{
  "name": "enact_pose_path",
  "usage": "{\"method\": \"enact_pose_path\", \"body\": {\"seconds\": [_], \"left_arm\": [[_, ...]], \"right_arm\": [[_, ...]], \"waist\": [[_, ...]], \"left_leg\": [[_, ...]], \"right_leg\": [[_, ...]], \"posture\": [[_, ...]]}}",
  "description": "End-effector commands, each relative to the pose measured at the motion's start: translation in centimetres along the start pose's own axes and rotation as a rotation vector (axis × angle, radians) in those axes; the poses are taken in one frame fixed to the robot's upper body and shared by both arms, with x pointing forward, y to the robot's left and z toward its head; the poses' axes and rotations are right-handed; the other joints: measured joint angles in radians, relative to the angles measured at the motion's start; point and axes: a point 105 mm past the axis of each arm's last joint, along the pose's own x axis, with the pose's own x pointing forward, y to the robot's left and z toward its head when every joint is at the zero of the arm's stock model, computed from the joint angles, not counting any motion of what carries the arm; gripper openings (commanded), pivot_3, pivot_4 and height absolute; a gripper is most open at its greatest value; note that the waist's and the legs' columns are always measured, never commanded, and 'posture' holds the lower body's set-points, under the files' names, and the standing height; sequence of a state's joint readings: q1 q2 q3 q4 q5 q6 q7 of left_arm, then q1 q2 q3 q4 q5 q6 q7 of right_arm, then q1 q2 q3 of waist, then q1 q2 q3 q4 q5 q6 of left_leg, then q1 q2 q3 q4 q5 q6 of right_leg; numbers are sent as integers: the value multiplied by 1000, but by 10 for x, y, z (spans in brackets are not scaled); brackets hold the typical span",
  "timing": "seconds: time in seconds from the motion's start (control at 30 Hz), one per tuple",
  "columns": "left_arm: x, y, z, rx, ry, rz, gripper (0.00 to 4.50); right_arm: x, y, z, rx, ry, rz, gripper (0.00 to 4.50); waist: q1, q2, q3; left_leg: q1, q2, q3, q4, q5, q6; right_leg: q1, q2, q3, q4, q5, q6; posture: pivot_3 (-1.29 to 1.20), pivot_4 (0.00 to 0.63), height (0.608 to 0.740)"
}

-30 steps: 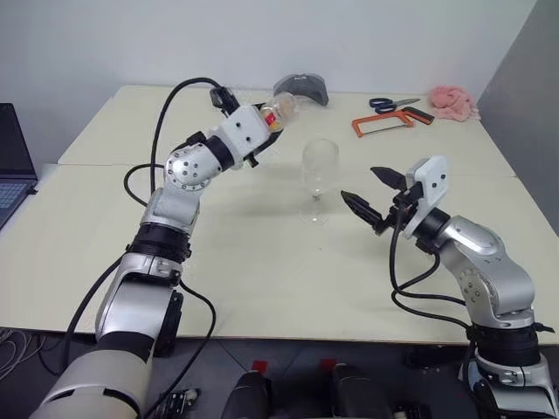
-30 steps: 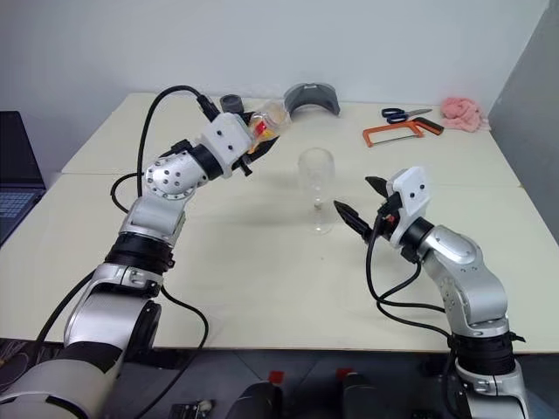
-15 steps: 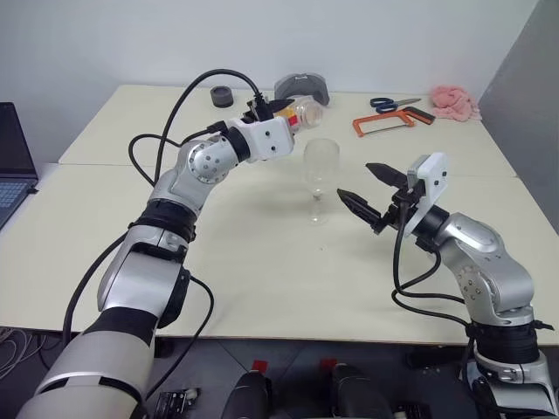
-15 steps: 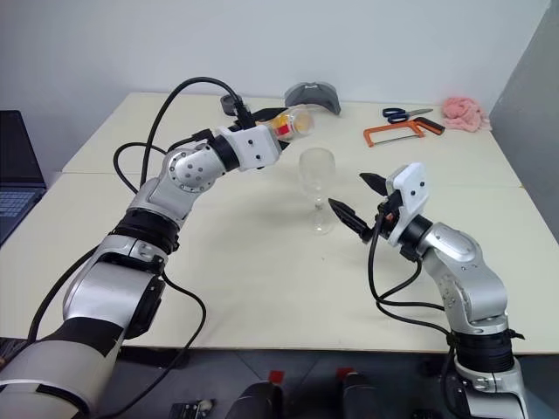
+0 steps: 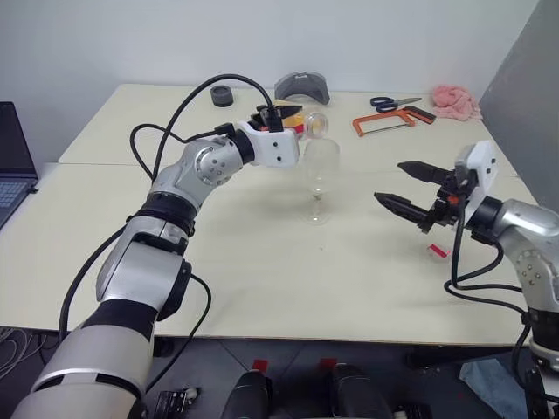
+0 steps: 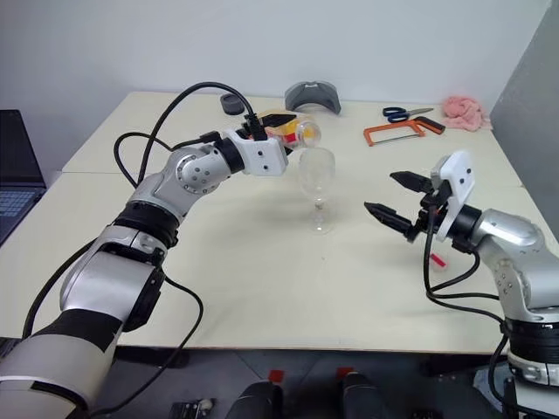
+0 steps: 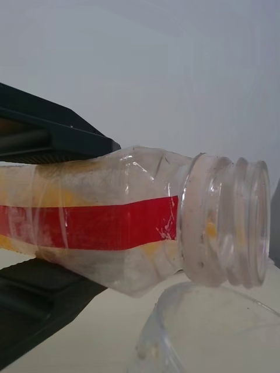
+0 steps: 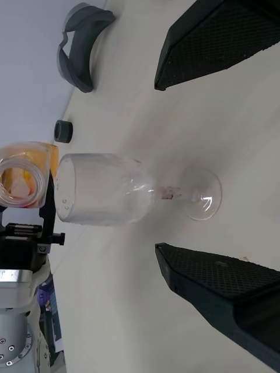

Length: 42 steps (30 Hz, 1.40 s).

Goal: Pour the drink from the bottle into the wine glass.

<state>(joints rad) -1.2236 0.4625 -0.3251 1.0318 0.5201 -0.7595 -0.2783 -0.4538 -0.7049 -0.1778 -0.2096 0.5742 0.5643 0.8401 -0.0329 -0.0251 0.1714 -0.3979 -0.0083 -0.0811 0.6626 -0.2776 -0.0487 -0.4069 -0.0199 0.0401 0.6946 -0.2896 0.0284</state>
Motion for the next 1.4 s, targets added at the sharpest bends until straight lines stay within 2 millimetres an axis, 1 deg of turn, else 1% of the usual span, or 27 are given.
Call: {"method": "enact_pose_path", "body": {"seconds": [0.03,0.23,0.5,0.87,1.13,1.4], "left_arm": [[4,27,12,89,-43,65,1671],[5,32,11,154,-37,74,1671],[6,38,11,229,-28,85,1671],[7,38,10,266,-21,81,1671],[8,41,11,298,-19,86,1671],[8,43,10,323,-18,84,1671]], "right_arm": [[-3,-5,16,-23,-45,3,4500],[-2,-5,18,-30,-62,-12,4500],[-3,-1,18,-37,-66,3,4500],[-10,12,37,-49,-83,102,4500],[-13,5,40,-82,-86,50,4500],[-12,12,35,-72,-86,57,4500]], "waist": [[1,0,0],[1,-1,1],[1,-1,1],[1,-1,1],[1,-1,1],[1,-1,1]], "left_leg": [[0,0,0,0,0,0],[0,0,0,0,0,0],[0,0,0,0,0,0],[0,0,0,0,0,0],[0,0,0,1,0,0],[0,0,0,1,0,0]], "right_leg": [[0,0,0,0,0,0],[0,0,0,0,0,0],[0,0,0,1,0,0],[0,0,0,1,0,0],[0,-1,0,1,0,0],[0,-1,0,1,0,0]], "posture": [[0,150,740],[0,150,740],[0,150,740],[0,150,740],[0,150,740],[0,150,740]]}}
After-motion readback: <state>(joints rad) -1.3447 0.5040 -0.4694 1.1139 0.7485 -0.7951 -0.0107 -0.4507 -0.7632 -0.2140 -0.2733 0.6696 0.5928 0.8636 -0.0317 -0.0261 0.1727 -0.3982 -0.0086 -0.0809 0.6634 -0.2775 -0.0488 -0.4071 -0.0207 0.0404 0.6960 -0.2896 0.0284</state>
